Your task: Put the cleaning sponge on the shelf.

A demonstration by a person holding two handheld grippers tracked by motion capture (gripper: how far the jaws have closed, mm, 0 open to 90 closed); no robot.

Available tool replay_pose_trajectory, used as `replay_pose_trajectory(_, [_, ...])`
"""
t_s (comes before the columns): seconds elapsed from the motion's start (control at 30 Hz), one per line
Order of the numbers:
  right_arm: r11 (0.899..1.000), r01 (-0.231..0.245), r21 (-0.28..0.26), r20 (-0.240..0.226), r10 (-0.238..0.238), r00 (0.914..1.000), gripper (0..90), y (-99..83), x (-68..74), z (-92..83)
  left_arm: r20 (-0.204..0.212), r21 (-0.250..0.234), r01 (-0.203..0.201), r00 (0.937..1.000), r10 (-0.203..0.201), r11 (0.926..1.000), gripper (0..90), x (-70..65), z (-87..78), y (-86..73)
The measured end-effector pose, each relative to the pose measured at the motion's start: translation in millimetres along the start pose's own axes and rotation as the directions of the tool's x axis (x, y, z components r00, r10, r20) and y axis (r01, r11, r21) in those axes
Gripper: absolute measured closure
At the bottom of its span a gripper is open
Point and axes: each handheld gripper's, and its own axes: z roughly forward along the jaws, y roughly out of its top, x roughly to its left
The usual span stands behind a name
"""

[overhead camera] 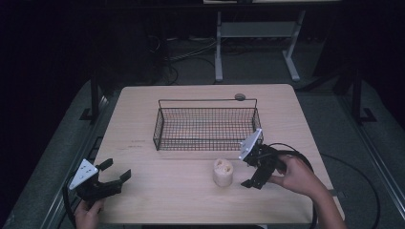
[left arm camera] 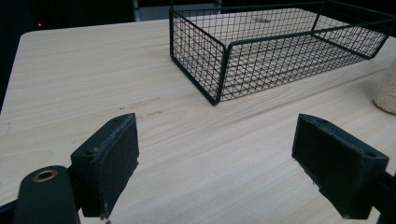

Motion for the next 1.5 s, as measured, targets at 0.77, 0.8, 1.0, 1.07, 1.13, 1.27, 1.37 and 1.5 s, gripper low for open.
replay_pose_trajectory(0.77, [0.999,0.040,0.030,-0.029,-0.039,0.9988,16.2,35.8,-9.4,12.6,0.003,-0.008,0.007,1.0000,-0.007,0.9999,13.9,1.0,-0.7,0.2])
replay_pose_trajectory(0.8, [0.999,0.044,0.031,-0.032,-0.043,0.9986,16.2,37.1,-9.9,13.4,0.003,-0.006,0.005,1.0000,-0.005,1.0000,13.9,1.1,-0.6,0.3])
replay_pose_trajectory(1.0, [0.998,0.045,0.046,-0.037,-0.043,0.9984,16.3,43.8,-13.2,19.4,0.003,-0.006,0.005,1.0000,-0.005,1.0000,13.9,1.2,-0.8,0.3])
replay_pose_trajectory(1.07, [0.998,0.042,0.054,-0.038,-0.040,0.9985,16.2,45.4,-14.1,21.8,0.004,-0.005,0.008,1.0000,-0.008,1.0000,13.9,1.6,-0.7,0.2])
replay_pose_trajectory(1.13, [0.997,0.040,0.060,-0.040,-0.038,0.9985,16.2,46.8,-15.1,23.5,0.003,-0.005,0.010,0.9999,-0.009,0.9999,13.9,1.8,-0.9,0.2])
replay_pose_trajectory(1.27, [0.997,0.041,0.069,-0.047,-0.038,0.9982,16.2,49.6,-15.9,26.3,0.003,-0.006,0.010,0.9999,-0.010,0.9999,13.9,2.0,-1.2,0.4])
replay_pose_trajectory(1.37, [0.996,0.048,0.073,-0.050,-0.044,0.9978,16.5,51.9,-16.0,27.7,0.002,-0.011,0.012,0.9999,-0.012,0.9999,14.0,1.4,-1.3,0.5])
replay_pose_trajectory(1.5, [0.995,0.051,0.087,-0.051,-0.047,0.9976,16.6,53.8,-17.8,31.2,0.004,-0.008,0.008,1.0000,-0.008,0.9999,14.0,1.2,-1.0,0.7])
